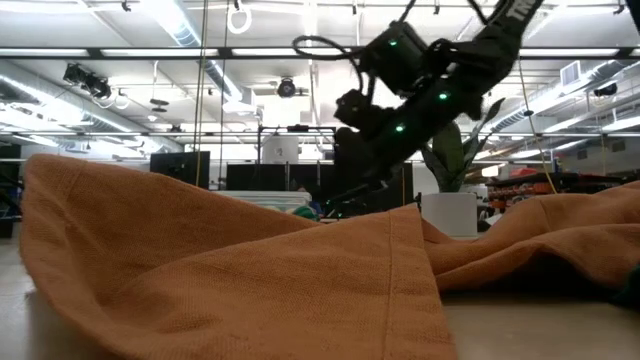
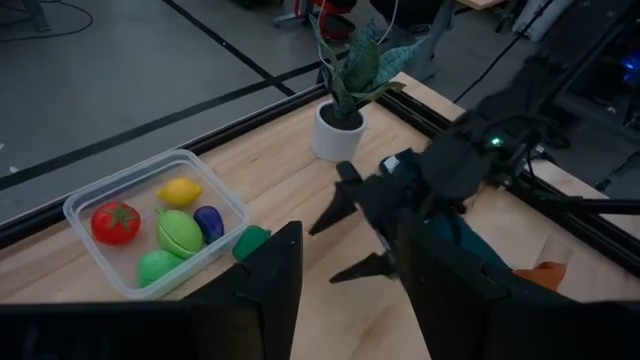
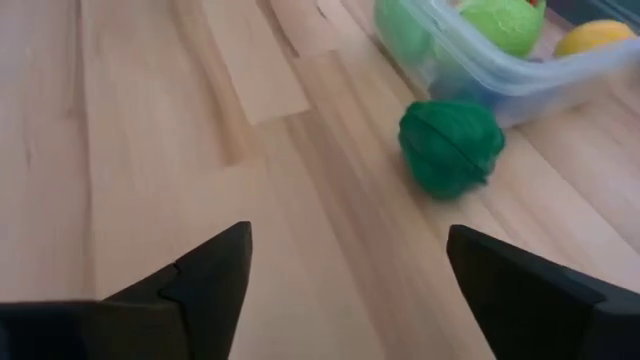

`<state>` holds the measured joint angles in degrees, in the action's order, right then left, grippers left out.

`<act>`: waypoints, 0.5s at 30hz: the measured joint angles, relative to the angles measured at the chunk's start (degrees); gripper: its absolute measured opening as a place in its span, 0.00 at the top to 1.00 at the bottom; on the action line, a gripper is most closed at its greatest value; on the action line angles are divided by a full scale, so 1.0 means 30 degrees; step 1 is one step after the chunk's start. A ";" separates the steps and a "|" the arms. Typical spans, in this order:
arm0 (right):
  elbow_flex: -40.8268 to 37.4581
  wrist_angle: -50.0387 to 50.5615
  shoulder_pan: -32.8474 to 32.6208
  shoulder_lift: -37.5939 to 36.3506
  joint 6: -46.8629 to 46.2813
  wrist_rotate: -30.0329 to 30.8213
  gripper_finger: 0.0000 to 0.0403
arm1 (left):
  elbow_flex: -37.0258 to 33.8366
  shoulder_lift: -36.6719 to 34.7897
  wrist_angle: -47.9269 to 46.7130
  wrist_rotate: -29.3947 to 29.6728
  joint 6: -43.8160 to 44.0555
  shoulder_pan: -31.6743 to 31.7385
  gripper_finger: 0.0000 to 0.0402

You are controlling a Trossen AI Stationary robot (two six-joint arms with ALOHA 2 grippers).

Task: Pick and placing Produce into tupperware
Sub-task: Put the green bell pepper into the transparent bin

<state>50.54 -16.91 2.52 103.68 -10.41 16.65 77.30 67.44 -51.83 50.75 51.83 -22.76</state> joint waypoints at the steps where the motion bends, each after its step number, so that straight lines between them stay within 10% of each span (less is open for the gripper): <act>1: 0.0353 0.0059 0.0106 0.0261 0.0000 -0.0037 0.25 | 0.0000 0.0000 -0.0001 -0.0003 0.0000 0.0000 0.57; 15: 0.4218 0.2598 0.1132 0.2579 0.0983 0.1000 0.11 | 0.0000 0.0000 -0.0110 -0.0895 0.0029 0.0007 0.57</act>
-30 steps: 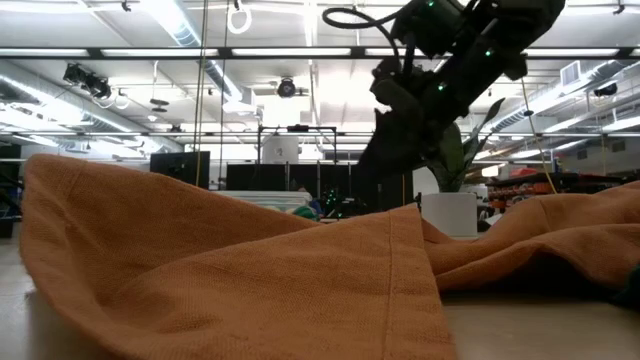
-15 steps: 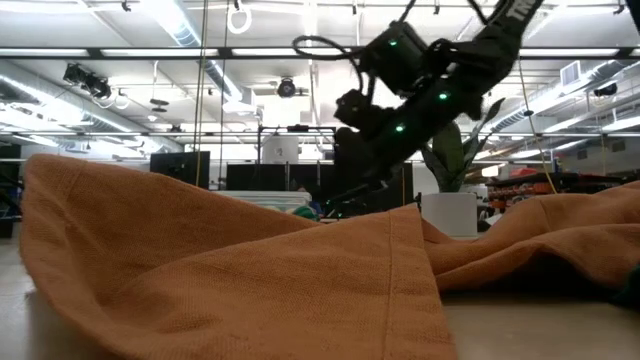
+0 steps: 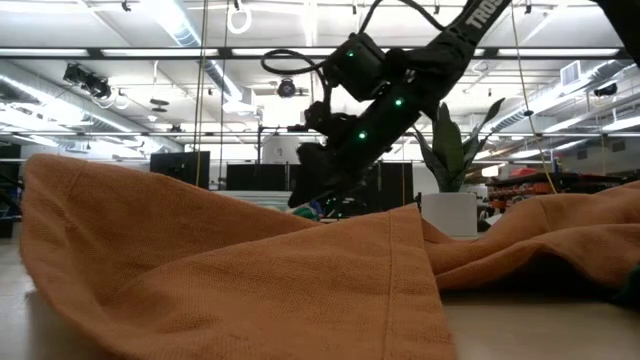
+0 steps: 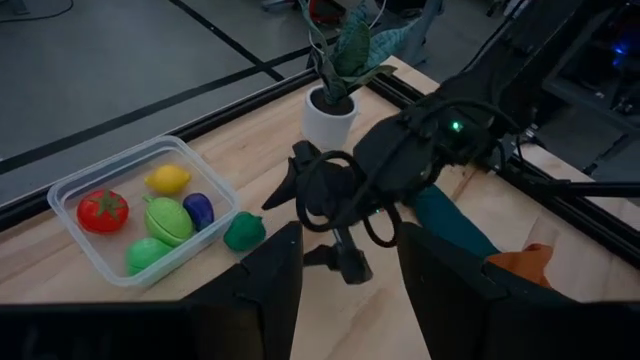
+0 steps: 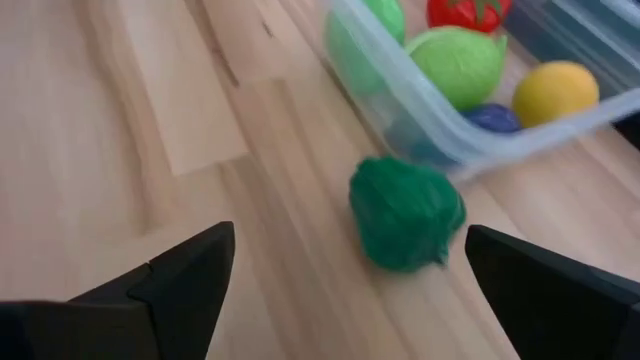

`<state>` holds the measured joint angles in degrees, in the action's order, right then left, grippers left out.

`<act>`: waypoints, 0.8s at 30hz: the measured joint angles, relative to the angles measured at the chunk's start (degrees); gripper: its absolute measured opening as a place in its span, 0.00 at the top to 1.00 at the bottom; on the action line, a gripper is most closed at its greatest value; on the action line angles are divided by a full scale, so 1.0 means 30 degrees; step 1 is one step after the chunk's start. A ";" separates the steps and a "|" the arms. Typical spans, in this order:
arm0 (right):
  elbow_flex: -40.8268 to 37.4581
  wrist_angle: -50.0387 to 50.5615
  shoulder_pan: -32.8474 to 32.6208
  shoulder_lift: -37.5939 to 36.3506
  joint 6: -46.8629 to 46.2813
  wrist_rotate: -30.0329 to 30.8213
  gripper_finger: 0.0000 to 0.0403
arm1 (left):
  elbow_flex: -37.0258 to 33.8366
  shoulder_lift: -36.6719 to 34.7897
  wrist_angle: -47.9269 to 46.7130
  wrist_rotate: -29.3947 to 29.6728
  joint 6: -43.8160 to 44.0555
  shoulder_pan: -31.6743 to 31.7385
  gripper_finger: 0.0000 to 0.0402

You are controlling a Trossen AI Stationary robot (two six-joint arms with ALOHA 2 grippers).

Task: Pick and placing Produce into tupperware
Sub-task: Put the green bell pepper into the transparent bin

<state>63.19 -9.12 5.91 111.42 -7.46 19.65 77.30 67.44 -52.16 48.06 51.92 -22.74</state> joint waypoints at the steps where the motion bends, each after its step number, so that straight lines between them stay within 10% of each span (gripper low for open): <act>1: 0.0136 -0.0121 0.0029 0.0103 0.0000 0.0140 0.11 | 0.0000 0.0000 0.0013 0.0003 0.0000 0.0000 0.57; 24: 0.0082 -0.0111 0.1051 0.0224 -0.1005 0.0191 0.12 | 0.0000 0.0000 -0.0080 -0.0048 -0.0066 0.0000 0.57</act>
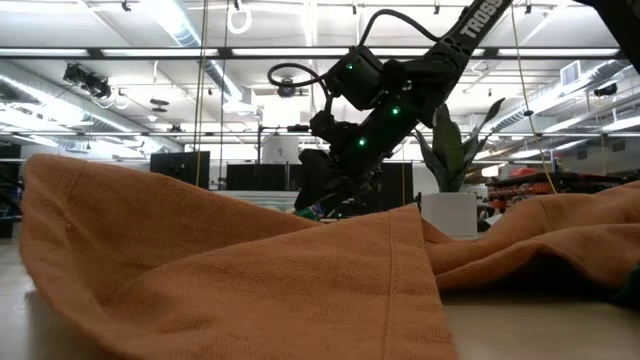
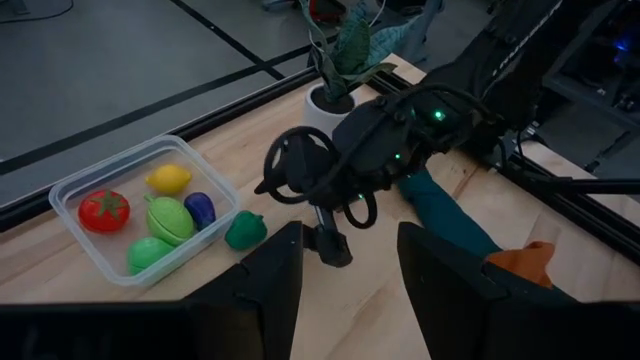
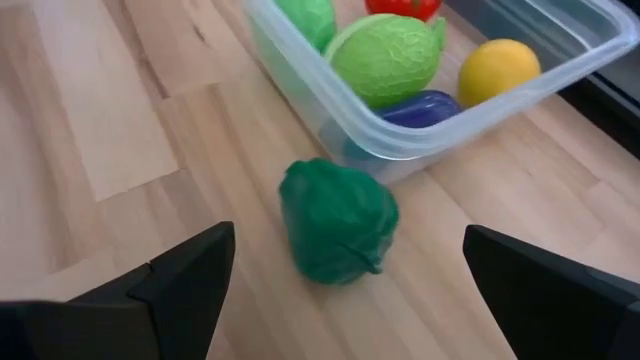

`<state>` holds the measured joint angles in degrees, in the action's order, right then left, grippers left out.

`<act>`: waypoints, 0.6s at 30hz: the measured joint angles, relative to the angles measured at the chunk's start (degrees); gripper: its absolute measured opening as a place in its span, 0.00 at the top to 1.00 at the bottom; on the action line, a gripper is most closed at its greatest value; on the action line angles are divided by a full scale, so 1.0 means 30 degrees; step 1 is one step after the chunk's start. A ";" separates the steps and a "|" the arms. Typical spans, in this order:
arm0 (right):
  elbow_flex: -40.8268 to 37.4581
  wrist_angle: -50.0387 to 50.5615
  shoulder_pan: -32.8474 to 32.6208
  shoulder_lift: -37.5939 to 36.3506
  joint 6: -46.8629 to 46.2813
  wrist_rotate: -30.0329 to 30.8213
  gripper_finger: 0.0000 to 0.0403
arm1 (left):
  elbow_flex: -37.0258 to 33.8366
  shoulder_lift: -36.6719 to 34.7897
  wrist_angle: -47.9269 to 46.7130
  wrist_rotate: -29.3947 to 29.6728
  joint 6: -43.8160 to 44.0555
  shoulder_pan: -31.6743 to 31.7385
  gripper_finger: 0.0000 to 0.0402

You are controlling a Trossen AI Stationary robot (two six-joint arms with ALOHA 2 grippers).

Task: Pick and placing Produce into tupperware
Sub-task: Put the green bell pepper into the transparent bin

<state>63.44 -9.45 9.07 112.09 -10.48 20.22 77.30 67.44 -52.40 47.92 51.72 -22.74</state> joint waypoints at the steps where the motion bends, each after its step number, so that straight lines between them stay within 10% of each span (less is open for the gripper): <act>1: -0.0007 0.0013 0.0044 0.0000 0.0000 -0.0019 0.12 | 0.0000 0.0000 0.0000 0.0000 -0.0007 0.0001 0.57; 18: 0.0024 0.0052 0.0179 0.0000 -0.1374 -0.0423 0.12 | 0.0000 0.0000 0.0007 0.0000 -0.0007 0.0013 0.57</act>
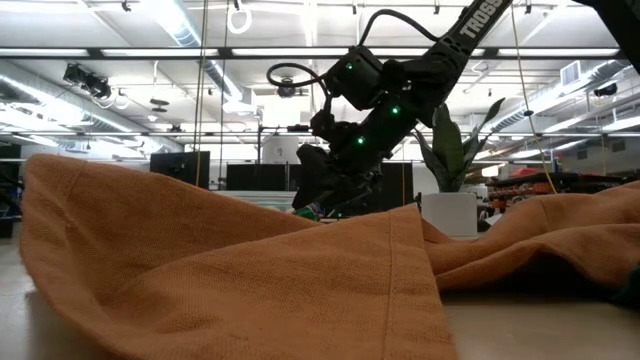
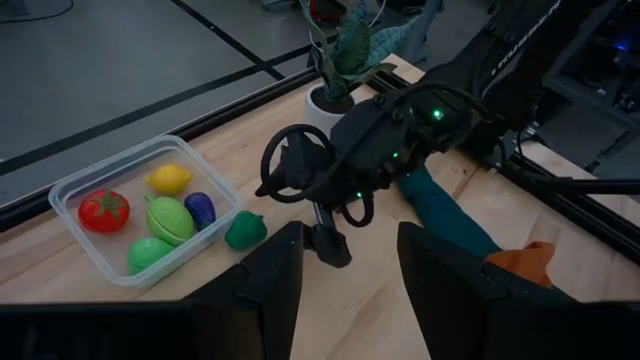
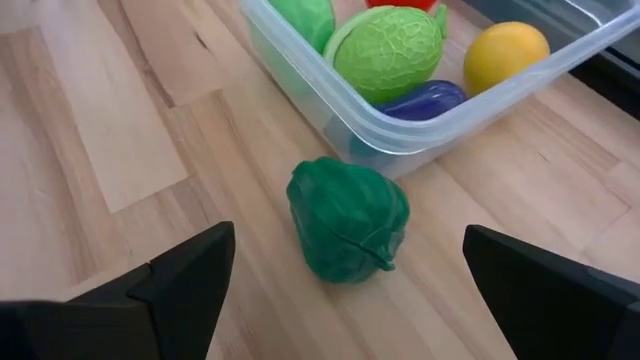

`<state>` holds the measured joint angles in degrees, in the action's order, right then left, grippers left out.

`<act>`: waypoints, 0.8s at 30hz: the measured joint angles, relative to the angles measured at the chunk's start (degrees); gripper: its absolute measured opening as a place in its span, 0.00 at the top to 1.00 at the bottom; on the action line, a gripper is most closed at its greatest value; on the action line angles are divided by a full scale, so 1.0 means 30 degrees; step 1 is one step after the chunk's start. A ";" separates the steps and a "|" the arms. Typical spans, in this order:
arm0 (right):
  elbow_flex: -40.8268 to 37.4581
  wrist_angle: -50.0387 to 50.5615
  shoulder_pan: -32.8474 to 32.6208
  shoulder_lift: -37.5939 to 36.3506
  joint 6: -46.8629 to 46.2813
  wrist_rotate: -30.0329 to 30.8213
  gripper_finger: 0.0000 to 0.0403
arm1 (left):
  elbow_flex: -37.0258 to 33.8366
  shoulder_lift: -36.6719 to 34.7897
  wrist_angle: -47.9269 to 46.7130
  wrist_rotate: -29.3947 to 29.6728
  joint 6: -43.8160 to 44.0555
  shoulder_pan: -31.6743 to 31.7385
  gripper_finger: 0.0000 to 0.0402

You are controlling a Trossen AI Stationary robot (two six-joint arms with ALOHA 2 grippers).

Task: Pick and placing Produce into tupperware
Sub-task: Put the green bell pepper into the transparent bin

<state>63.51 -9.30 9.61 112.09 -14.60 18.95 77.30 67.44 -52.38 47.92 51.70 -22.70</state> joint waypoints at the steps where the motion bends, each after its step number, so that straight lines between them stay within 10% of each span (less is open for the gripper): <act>1: 0.0055 0.0021 0.0000 0.0000 -0.0085 -0.0004 0.12 | 0.0000 0.0000 0.0000 0.0000 0.0000 0.0009 0.57; 24: 0.1331 -0.0097 0.0291 0.1930 -0.0773 -0.0545 0.12 | -0.0007 -0.0015 0.0079 0.0124 0.0044 0.0009 0.57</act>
<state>67.50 -9.59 10.48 117.88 -16.92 17.32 77.28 67.40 -52.14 48.29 51.83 -22.68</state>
